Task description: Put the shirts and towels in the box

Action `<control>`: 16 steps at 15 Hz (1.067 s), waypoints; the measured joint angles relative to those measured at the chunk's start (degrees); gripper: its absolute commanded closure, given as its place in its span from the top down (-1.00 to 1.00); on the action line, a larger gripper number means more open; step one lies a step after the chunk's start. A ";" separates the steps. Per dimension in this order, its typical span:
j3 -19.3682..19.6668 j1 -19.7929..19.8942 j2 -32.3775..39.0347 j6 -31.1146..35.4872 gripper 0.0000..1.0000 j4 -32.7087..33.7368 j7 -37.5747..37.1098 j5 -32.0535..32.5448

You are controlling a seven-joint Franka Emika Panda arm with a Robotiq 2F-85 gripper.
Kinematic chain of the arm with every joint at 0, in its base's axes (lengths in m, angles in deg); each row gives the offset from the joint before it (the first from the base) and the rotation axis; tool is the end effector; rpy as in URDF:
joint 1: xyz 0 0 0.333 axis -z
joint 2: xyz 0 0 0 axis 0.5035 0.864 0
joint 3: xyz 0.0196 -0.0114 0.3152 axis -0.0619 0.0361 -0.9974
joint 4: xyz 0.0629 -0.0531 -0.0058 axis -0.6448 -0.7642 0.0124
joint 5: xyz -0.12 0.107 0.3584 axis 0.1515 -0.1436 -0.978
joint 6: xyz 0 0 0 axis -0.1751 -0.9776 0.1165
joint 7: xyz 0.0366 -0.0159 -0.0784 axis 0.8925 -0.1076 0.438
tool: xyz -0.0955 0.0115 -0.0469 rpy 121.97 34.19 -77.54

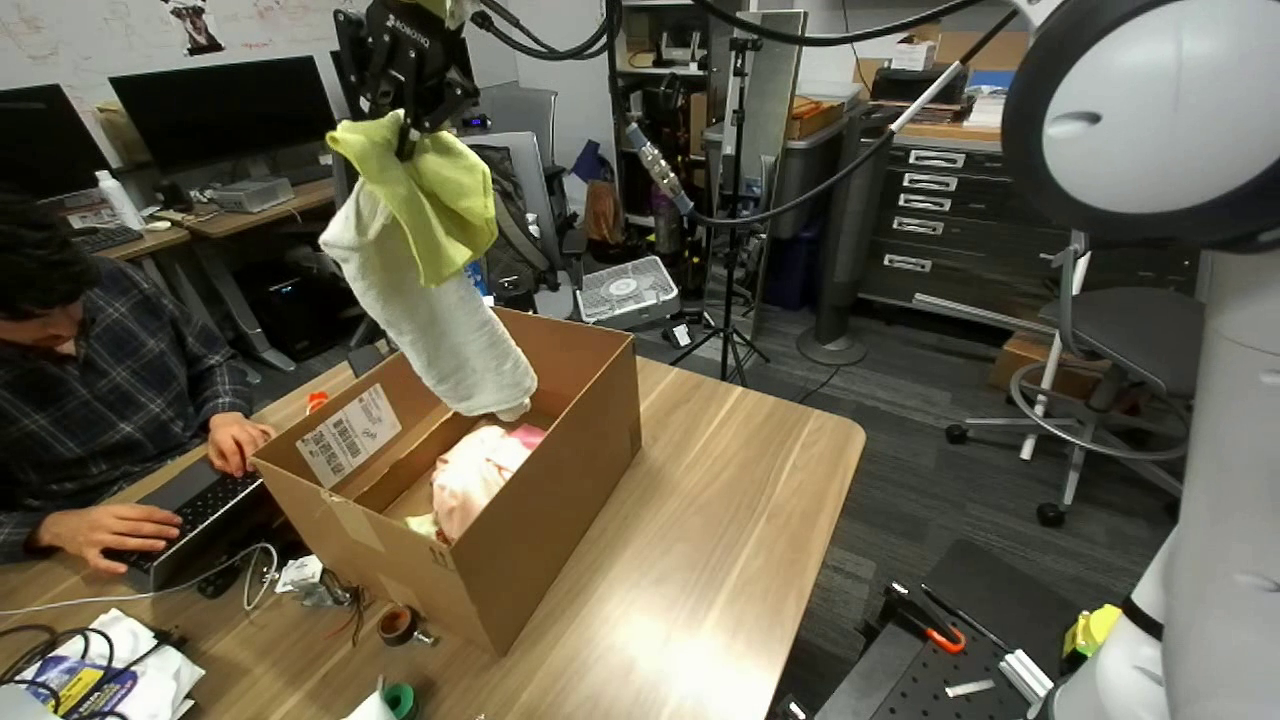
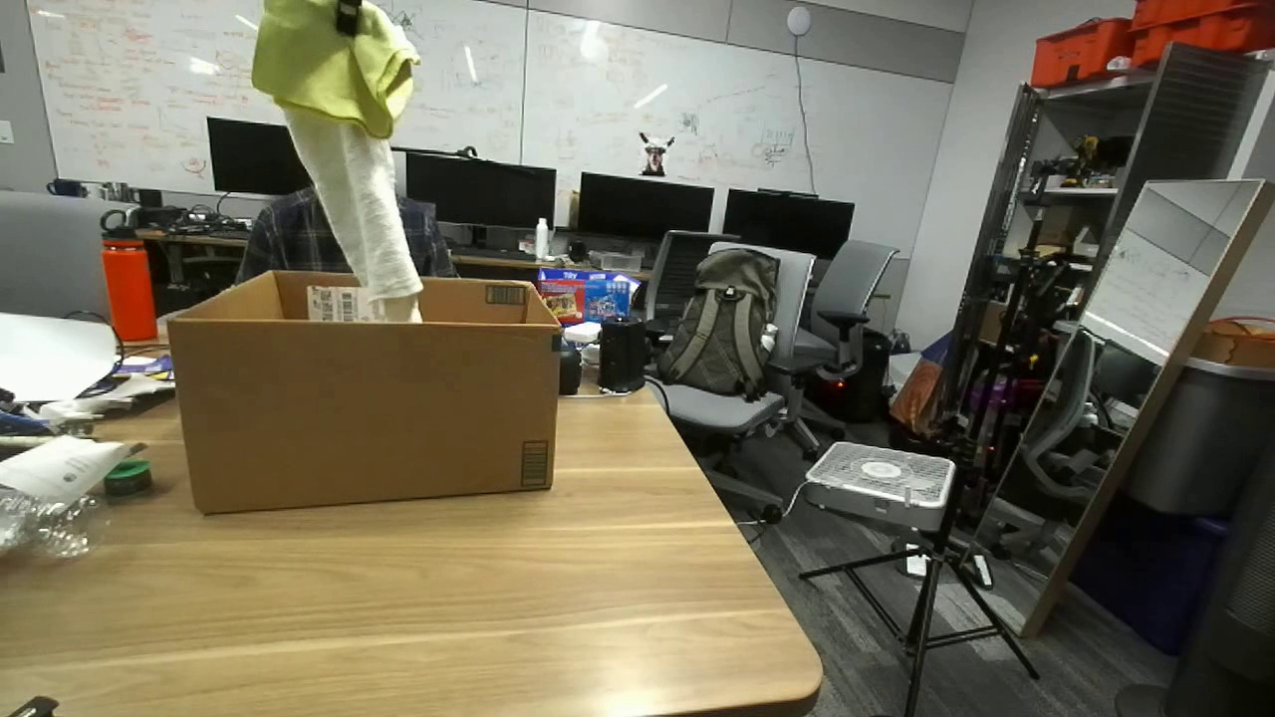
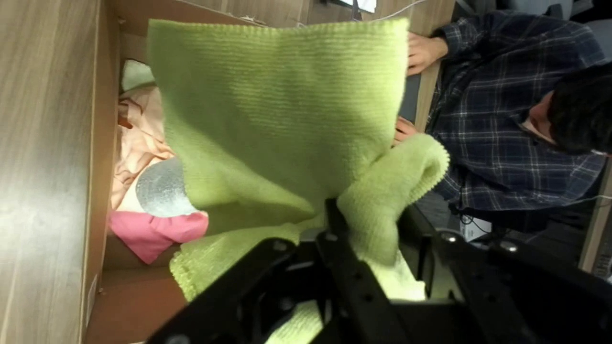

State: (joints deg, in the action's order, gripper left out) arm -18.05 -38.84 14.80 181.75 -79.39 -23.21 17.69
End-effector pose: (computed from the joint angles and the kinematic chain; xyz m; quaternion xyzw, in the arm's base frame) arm 0.6470 0.1895 0.6849 -0.8662 0.4275 -0.0770 0.2470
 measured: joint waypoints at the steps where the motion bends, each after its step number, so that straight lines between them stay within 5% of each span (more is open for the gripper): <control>1: -0.18 0.10 0.07 -1.48 0.49 0.22 1.28 -0.11; 5: -0.52 0.56 0.07 -7.77 1.00 0.67 6.14 -0.99; 16: -0.53 2.15 -3.53 -21.84 1.00 -4.14 24.80 -0.86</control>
State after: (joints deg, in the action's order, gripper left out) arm -18.58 -36.69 11.27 159.91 -83.54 1.59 16.83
